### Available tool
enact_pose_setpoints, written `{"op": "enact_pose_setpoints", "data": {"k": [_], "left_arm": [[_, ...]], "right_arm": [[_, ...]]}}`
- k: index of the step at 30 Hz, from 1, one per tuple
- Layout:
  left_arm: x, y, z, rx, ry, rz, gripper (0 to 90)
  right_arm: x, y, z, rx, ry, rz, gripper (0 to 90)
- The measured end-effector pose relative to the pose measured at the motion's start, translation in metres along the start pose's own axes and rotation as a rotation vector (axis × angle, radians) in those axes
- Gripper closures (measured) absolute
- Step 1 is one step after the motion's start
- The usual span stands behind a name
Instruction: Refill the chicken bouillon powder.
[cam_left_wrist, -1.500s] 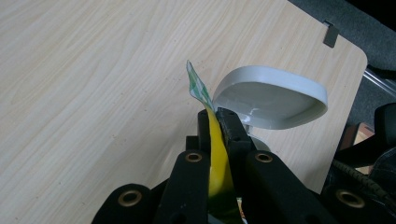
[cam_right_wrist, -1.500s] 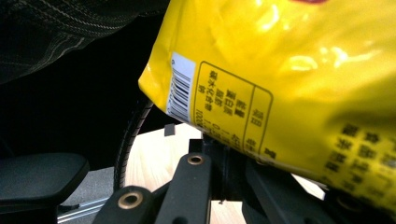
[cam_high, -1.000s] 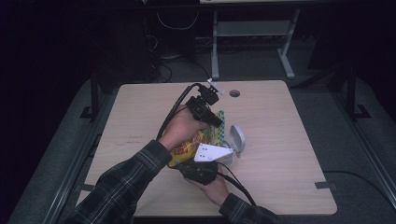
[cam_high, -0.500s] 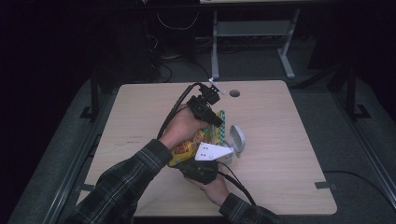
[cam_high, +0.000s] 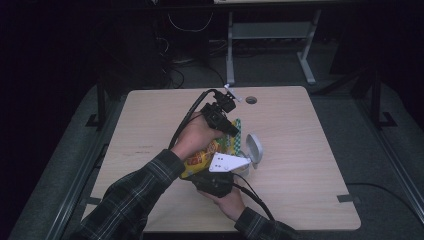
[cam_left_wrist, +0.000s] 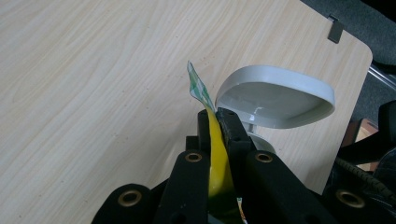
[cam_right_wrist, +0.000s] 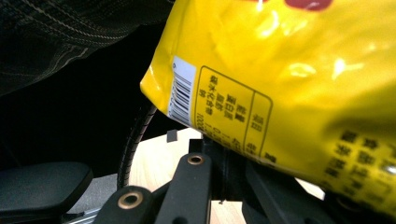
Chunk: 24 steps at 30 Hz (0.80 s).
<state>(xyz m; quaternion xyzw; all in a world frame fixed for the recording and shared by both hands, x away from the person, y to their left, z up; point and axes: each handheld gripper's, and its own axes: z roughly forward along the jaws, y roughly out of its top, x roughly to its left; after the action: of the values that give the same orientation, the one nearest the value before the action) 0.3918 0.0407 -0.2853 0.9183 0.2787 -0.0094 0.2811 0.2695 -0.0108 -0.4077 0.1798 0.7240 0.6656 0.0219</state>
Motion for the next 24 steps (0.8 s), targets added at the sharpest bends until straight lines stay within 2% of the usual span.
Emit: {"op": "enact_pose_setpoints", "data": {"k": [24], "left_arm": [[-0.0031,0.0007,0.0014,0.002,0.010,0.004,89.6]], "right_arm": [[-0.0004,0.0003,-0.0017,-0.001,0.005,-0.001,90.0]]}}
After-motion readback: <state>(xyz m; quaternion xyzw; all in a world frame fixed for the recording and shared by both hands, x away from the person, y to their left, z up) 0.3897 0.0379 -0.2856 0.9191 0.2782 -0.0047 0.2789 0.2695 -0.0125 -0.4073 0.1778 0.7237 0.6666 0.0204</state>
